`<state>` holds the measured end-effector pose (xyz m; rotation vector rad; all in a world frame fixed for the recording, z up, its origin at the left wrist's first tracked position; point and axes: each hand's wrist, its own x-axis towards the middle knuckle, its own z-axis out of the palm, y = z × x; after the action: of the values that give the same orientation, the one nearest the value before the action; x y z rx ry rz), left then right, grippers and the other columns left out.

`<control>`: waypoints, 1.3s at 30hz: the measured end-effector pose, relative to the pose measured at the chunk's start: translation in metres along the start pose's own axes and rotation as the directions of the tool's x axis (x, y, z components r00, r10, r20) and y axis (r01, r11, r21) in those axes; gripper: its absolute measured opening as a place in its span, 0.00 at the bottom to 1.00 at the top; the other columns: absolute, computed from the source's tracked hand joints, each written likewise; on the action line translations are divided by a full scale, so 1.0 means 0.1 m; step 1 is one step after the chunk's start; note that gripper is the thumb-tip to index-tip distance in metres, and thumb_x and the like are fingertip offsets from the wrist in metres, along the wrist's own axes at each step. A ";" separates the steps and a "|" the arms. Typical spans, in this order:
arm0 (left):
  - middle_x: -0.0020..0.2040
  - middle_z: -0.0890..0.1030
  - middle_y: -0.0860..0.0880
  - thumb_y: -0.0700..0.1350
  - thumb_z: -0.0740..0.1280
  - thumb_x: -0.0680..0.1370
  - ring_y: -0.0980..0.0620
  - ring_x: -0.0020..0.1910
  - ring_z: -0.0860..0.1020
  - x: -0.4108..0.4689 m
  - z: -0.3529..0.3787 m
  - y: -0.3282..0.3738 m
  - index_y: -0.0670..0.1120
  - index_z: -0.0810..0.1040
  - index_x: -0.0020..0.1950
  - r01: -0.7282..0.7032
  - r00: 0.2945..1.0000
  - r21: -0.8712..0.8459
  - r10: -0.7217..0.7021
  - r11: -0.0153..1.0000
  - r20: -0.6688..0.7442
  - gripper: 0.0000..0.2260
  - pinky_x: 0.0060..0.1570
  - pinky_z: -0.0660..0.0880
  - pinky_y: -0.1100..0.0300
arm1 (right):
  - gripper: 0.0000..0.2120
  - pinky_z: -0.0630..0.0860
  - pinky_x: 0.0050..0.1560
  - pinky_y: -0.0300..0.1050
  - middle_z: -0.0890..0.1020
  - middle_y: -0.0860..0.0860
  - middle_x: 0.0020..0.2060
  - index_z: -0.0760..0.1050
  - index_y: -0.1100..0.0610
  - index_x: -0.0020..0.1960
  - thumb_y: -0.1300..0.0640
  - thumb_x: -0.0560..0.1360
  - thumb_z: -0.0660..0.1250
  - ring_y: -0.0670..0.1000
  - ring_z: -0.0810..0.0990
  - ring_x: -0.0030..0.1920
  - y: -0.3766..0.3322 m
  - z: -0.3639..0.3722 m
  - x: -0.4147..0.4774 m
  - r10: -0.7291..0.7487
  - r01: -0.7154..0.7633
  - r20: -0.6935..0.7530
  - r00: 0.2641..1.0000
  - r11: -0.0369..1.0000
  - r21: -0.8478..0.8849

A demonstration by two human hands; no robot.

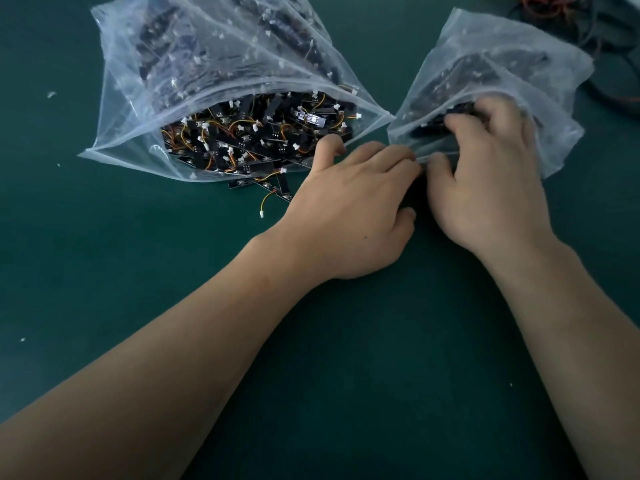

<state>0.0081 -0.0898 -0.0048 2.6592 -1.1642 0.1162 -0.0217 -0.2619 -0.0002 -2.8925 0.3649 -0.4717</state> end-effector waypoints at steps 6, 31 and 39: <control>0.68 0.74 0.55 0.55 0.61 0.81 0.53 0.69 0.74 -0.01 -0.01 0.00 0.50 0.72 0.70 -0.007 1.000 -0.065 0.006 0.998 -0.008 0.19 0.74 0.50 0.48 | 0.22 0.69 0.59 0.44 0.73 0.54 0.69 0.79 0.59 0.68 0.70 0.75 0.65 0.58 0.69 0.71 -0.01 -0.02 0.04 -0.062 0.062 -0.008 0.998 0.997 0.051; 0.70 0.73 0.58 0.57 0.60 0.82 0.55 0.74 0.68 -0.01 0.00 -0.03 0.58 0.77 0.69 -0.005 1.000 -0.088 0.005 0.996 0.001 0.18 0.71 0.58 0.47 | 0.18 0.68 0.69 0.52 0.75 0.55 0.69 0.75 0.59 0.71 0.58 0.83 0.61 0.58 0.71 0.71 -0.03 -0.02 0.01 0.003 -0.007 0.052 0.999 0.998 0.069; 0.72 0.72 0.59 0.57 0.60 0.82 0.55 0.75 0.67 -0.02 0.00 -0.03 0.59 0.76 0.71 -0.016 1.000 -0.101 0.016 0.995 -0.002 0.18 0.71 0.57 0.47 | 0.22 0.72 0.65 0.63 0.72 0.60 0.66 0.78 0.56 0.65 0.41 0.81 0.62 0.64 0.71 0.69 -0.06 -0.08 -0.01 0.205 -0.200 0.029 0.978 0.972 -0.124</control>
<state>0.0089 -0.0859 -0.0056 2.5614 -1.1594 0.0603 -0.0244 -0.2574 0.0081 -2.9314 0.6960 -0.3665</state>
